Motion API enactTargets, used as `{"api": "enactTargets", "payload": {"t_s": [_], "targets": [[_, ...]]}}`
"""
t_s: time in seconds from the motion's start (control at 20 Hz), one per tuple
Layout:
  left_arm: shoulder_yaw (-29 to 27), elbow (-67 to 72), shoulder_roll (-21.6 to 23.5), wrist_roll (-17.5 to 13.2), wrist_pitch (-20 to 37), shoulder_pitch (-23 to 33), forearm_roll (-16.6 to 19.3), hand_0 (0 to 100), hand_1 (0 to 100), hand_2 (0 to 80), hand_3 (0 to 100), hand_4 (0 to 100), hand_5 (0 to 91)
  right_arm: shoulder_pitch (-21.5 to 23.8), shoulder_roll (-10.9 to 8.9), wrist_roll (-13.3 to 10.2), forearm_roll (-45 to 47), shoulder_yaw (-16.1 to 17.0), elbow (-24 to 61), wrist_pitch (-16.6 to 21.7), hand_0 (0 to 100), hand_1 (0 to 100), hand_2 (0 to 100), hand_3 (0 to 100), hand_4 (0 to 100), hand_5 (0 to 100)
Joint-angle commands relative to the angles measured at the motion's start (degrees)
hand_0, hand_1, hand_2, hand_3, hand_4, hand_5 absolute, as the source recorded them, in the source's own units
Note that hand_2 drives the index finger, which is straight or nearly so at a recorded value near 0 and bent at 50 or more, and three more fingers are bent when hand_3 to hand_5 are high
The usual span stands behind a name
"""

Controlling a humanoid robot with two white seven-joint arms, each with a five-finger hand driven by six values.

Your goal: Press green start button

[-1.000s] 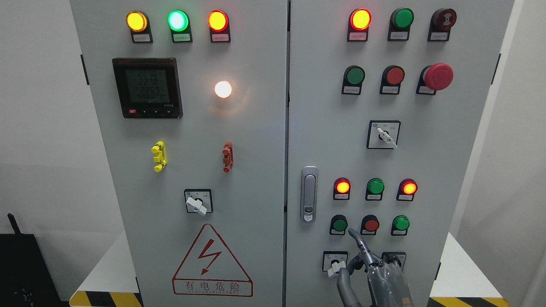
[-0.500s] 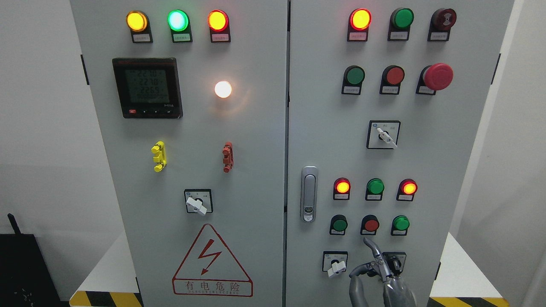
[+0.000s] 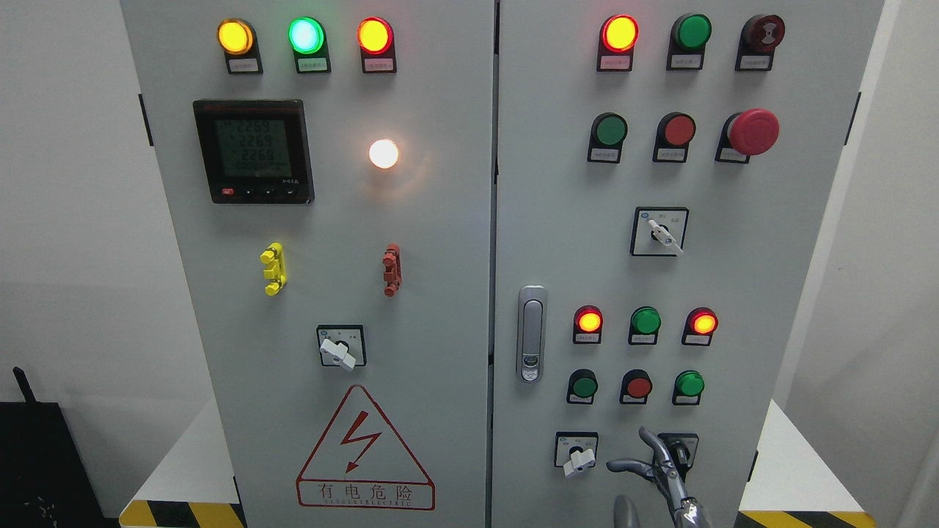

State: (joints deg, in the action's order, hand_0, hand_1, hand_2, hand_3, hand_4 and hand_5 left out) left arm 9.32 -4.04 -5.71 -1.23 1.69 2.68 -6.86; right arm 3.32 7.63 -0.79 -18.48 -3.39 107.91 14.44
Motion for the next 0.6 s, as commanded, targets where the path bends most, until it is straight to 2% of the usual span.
{"api": "enactTargets", "payload": {"t_s": [0.0, 0.1, 0.15, 0.25, 0.55], "targets": [[0.0, 0.0, 0.0, 0.0, -0.02, -0.04, 0.0, 12, 56, 0.0, 0, 0, 0.0, 3.0, -0.07, 0.44, 6.16, -1.79, 3.97, -0.47, 60, 23, 0, 18, 12, 0], [0.0, 0.0, 0.0, 0.0, -0.02, 0.05, 0.0, 12, 56, 0.0, 0, 0, 0.0, 3.53, -0.07, 0.7, 8.53, -1.97, 4.23, -0.47, 55, 21, 0, 11, 6, 0], [0.0, 0.0, 0.0, 0.0, -0.02, 0.05, 0.0, 12, 56, 0.0, 0, 0, 0.0, 3.7, -0.07, 1.92, 9.68, -2.23, 4.32, -0.47, 53, 21, 0, 11, 5, 0], [0.0, 0.0, 0.0, 0.0, -0.02, -0.04, 0.0, 12, 56, 0.0, 0, 0, 0.0, 4.41, -0.25, 4.12, 11.88, -2.23, 4.67, -0.47, 45, 18, 0, 4, 0, 0], [0.0, 0.0, 0.0, 0.0, -0.02, -0.04, 0.0, 12, 56, 0.0, 0, 0, 0.0, 3.97, -0.34, 4.48, 13.2, -2.41, 4.59, -0.56, 33, 16, 0, 0, 0, 0]]}}
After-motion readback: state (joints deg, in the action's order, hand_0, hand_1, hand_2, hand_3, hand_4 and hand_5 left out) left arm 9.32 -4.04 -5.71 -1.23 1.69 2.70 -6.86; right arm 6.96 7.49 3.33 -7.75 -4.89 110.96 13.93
